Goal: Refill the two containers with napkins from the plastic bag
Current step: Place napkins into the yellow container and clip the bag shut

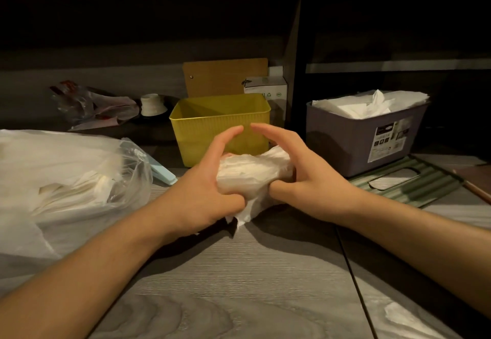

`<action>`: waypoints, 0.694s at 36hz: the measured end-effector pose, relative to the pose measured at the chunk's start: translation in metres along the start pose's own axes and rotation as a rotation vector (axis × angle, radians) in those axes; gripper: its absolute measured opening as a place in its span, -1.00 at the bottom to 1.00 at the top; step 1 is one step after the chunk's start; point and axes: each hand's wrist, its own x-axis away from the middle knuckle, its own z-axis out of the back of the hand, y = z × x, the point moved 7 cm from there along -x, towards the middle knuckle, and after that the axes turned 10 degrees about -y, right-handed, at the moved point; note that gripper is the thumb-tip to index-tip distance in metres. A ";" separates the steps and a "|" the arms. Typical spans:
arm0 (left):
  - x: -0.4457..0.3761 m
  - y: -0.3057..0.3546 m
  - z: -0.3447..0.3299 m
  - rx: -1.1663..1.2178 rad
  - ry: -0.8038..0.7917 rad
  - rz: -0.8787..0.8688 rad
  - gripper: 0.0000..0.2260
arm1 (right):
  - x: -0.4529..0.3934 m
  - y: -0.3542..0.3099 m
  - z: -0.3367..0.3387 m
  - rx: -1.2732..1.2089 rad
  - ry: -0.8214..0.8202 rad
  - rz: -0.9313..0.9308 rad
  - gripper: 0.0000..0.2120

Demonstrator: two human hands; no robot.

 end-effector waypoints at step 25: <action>-0.002 -0.009 0.012 -0.039 0.137 0.040 -0.11 | -0.006 0.018 0.011 -0.171 0.054 -0.114 -0.38</action>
